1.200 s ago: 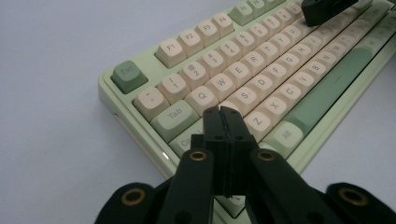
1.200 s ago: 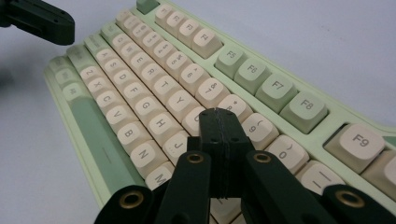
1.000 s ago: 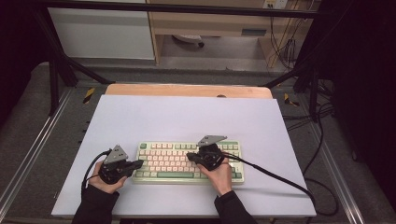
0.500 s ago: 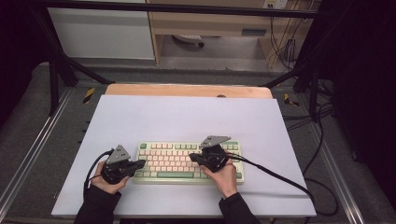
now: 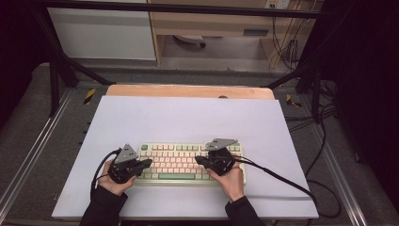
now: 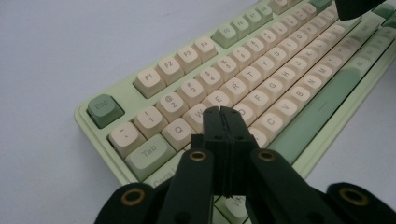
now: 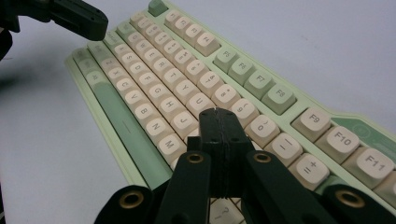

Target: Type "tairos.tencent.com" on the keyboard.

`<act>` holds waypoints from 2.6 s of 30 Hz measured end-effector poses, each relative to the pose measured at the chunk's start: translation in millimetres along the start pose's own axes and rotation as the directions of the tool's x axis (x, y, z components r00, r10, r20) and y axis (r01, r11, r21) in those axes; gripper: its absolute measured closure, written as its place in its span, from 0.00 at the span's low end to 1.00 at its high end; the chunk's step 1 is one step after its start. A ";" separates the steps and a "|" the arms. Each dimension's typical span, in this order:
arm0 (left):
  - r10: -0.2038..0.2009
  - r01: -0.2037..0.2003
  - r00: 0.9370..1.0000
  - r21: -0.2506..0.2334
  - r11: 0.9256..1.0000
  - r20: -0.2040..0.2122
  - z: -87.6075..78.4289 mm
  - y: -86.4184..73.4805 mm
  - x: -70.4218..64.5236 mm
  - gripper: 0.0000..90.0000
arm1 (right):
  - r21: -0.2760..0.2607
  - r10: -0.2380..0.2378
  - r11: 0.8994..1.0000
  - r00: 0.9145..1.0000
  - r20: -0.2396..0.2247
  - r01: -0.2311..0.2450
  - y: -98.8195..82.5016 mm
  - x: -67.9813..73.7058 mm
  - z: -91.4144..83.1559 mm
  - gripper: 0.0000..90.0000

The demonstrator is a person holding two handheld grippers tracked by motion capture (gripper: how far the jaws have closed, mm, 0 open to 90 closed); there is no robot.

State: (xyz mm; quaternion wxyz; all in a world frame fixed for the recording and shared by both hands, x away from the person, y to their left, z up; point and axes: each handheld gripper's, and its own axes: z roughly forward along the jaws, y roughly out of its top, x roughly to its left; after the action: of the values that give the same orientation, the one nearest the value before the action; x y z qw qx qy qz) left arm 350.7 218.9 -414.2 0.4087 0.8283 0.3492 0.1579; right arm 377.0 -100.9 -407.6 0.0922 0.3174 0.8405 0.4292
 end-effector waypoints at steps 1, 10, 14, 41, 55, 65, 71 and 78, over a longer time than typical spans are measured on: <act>0.000 0.000 1.000 -0.002 1.000 0.002 0.5 0.7 -0.3 1.00 | 0.000 -0.001 1.000 1.000 0.002 0.001 -1.0 -0.6 -0.9 1.00; 0.008 -0.008 1.000 0.000 1.000 -0.001 8.1 9.0 -3.0 1.00 | 0.009 -0.002 1.000 1.000 0.004 0.002 -5.9 -0.9 -7.2 1.00; 0.012 -0.012 1.000 0.003 1.000 0.003 13.4 13.1 -4.9 1.00 | 0.013 0.000 1.000 1.000 0.006 0.000 -8.5 -2.1 -8.9 1.00; 0.016 -0.016 1.000 0.022 1.000 0.006 47.8 29.7 -11.3 1.00 | 0.011 0.001 1.000 1.000 0.005 -0.001 -16.6 -2.4 -16.0 1.00; 0.029 -0.029 1.000 0.038 0.999 0.014 55.7 27.0 -13.2 1.00 | 0.006 0.003 1.000 1.000 0.004 -0.003 -16.8 -2.4 -17.9 1.00; 0.030 -0.031 0.999 0.043 0.999 0.020 58.2 24.9 -13.7 1.00 | 0.004 0.001 1.000 1.000 0.004 -0.001 -16.8 -2.7 -18.2 1.00; 0.033 -0.033 0.999 0.029 0.999 0.024 51.9 26.1 -14.5 1.00 | 0.001 0.003 1.000 1.000 0.004 -0.003 -16.7 -2.7 -18.4 1.00; 0.040 -0.041 0.999 0.021 0.999 0.029 41.3 23.1 -14.9 1.00 | -0.007 0.002 1.000 1.000 0.003 -0.002 -16.0 -2.5 -20.3 1.00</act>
State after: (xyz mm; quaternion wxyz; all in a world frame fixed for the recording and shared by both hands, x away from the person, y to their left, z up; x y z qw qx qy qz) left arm 373.1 175.1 -421.1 0.4014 0.8418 0.3282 0.1503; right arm 363.0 -122.7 -407.9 0.0940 0.3183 0.8387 0.4318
